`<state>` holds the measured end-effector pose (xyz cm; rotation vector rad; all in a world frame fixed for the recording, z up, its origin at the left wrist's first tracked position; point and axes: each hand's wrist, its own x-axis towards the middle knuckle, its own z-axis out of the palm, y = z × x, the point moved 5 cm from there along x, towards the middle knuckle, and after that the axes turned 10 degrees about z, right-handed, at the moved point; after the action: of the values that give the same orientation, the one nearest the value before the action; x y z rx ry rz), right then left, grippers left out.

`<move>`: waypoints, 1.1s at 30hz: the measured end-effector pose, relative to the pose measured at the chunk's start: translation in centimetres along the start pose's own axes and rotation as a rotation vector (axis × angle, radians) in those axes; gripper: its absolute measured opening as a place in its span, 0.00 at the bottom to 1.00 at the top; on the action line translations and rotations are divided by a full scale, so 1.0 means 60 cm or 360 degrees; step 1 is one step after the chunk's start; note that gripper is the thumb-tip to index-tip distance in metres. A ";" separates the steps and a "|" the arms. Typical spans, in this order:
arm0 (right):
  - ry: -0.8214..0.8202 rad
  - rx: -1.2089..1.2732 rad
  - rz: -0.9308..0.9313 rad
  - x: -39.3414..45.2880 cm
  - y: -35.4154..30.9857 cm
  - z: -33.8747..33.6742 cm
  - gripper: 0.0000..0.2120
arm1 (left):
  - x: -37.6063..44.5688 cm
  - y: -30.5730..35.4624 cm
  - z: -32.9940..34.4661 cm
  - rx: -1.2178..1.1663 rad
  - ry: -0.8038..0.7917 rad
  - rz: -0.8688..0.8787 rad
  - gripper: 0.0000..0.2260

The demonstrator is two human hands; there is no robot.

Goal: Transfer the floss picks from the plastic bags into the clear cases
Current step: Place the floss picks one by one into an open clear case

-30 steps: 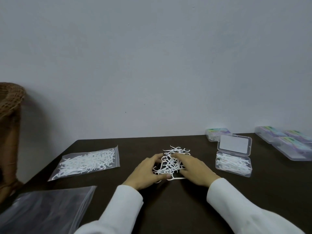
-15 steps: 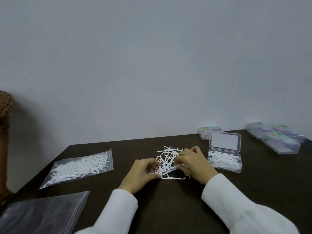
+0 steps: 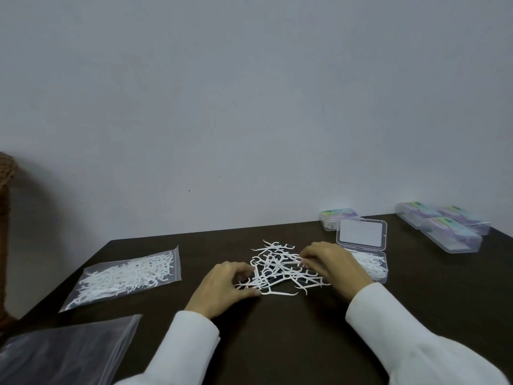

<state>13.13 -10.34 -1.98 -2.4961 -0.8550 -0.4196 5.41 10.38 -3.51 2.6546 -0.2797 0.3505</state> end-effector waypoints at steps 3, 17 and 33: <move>0.0018 0.0178 0.0092 -0.004 0.019 -0.009 0.08 | -0.002 -0.012 -0.003 -0.0074 0.0014 -0.0081 0.15; 0.0102 0.0020 0.0575 -0.049 0.146 -0.101 0.06 | 0.013 0.032 -0.003 0.0565 0.0010 0.0243 0.09; 0.0082 0.0216 0.0580 -0.050 0.172 -0.084 0.08 | 0.036 0.096 -0.032 -0.0121 0.0524 0.0269 0.05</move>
<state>16.76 -21.64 -2.39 -2.4330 -0.3803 -0.2880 5.64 5.90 1.08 2.4538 -0.4019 0.8033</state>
